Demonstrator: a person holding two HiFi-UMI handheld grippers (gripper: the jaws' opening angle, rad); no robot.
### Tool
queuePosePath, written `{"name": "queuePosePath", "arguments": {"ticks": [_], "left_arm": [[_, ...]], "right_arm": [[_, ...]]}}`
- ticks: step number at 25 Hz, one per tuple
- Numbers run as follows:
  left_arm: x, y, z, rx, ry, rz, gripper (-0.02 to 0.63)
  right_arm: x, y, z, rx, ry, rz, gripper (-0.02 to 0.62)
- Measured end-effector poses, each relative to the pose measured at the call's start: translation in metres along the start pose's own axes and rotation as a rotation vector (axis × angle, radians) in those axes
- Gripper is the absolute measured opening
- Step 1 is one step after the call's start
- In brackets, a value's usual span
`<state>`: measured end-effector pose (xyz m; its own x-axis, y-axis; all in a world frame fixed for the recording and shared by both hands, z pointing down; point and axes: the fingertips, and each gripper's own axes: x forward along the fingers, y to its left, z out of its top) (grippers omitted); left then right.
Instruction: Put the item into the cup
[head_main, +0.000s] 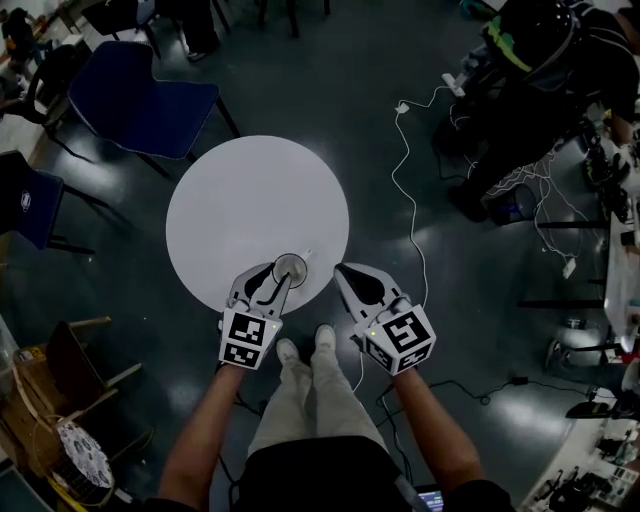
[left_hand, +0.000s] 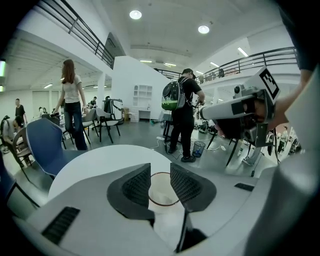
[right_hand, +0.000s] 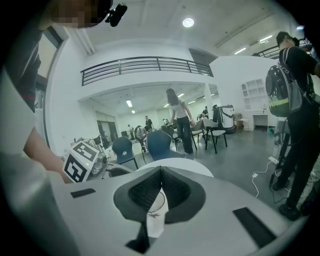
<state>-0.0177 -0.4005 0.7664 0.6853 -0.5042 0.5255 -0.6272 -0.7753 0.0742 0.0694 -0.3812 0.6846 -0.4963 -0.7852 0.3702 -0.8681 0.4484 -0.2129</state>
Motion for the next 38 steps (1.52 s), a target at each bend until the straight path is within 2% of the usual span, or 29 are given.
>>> {"name": "queuePosePath", "arguments": {"ticks": [4, 15, 22, 28, 38], "left_arm": [[-0.019, 0.002, 0.018, 0.012, -0.051, 0.014, 0.060], [-0.096, -0.004, 0.063, 0.007, -0.134, -0.002, 0.034], [-0.145, -0.002, 0.078, -0.004, -0.179, -0.015, 0.023], [-0.162, 0.000, 0.099, -0.043, -0.231, -0.021, 0.017], [-0.181, 0.004, 0.121, -0.024, -0.286, 0.010, 0.015]], "right_arm": [[-0.003, 0.011, 0.013, -0.018, -0.013, -0.004, 0.017], [-0.021, 0.066, 0.065, -0.054, -0.063, -0.013, 0.017], [-0.025, 0.106, 0.091, -0.082, -0.101, -0.009, 0.017], [-0.027, 0.111, 0.105, -0.094, -0.100, -0.006, 0.017], [-0.023, 0.122, 0.121, -0.120, -0.124, 0.026, 0.017]]}}
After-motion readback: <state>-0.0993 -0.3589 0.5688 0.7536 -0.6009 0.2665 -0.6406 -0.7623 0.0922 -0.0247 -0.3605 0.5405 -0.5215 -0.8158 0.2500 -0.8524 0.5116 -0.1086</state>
